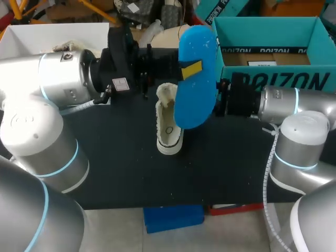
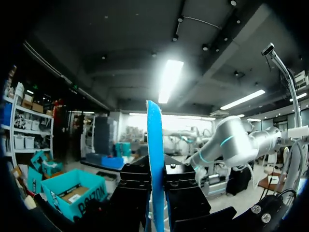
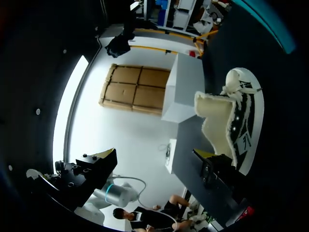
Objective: Take the shoe out of the shoebox, open the shoe tongue, remove and reinsert the insole, then place the shoe into the shoebox
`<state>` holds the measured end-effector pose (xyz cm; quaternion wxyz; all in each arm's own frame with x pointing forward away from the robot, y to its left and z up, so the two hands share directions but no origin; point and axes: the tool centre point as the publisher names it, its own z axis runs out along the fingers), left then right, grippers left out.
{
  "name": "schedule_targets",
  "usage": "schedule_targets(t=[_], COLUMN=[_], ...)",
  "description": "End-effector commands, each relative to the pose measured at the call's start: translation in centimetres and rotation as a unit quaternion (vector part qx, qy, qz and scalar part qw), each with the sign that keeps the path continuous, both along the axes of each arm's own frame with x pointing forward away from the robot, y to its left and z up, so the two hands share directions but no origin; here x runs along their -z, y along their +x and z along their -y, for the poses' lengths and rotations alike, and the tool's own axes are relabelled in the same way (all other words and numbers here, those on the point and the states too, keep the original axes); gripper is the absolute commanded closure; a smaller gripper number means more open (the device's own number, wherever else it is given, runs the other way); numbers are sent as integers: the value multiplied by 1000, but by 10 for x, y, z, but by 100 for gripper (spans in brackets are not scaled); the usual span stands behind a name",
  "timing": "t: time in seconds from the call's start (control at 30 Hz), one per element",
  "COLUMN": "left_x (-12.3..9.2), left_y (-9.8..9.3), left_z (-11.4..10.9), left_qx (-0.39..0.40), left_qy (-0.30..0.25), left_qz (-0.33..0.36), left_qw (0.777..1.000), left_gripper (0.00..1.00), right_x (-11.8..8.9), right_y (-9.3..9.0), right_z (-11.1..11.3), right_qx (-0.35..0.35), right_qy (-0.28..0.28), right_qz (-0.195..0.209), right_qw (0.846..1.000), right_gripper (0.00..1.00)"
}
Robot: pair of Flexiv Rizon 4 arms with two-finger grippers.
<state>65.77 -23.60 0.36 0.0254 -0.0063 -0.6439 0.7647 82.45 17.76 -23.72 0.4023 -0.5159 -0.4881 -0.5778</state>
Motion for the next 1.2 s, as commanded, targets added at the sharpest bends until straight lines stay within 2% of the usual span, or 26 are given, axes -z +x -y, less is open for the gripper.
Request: schedule_targets(t=[0.03,0.13,0.77,0.8,0.83,0.93,1.1,1.13,1.2], left_x=[52,84,84,83,85,97,126,132,145], left_y=[9,16,16,5,-12,-30,-25,-25,-25], left_z=[8,6,6,7,7,2,-4,-6,-8], left_qx=[-3,-16,-16,-21,-3,6,-11,-14,-34], left_qy=[13,29,29,41,24,12,31,19,40], left_qz=[-12,-69,-69,-3,23,116,236,244,298], left_qw=[1000,997,997,999,999,993,971,969,953], left_gripper=[100,100,100,100,100,100,100,100,100], right_x=[1,1,1,1,1,1,1,1,1], right_y=[0,0,0,0,0,0,0,0,0], right_z=[-1,-1,-1,-1,-1,-1,-1,-1,-1], right_qx=[1,1,1,1,1,1,1,1,1], right_qy=[0,0,0,0,0,0,0,0,0], right_qz=[0,0,0,0,0,0,0,0,0], right_qw=[1000,1000,1000,1000,1000,1000,1000,1000,1000], right_gripper=[0,0,0,0,0,0,0,0,0])
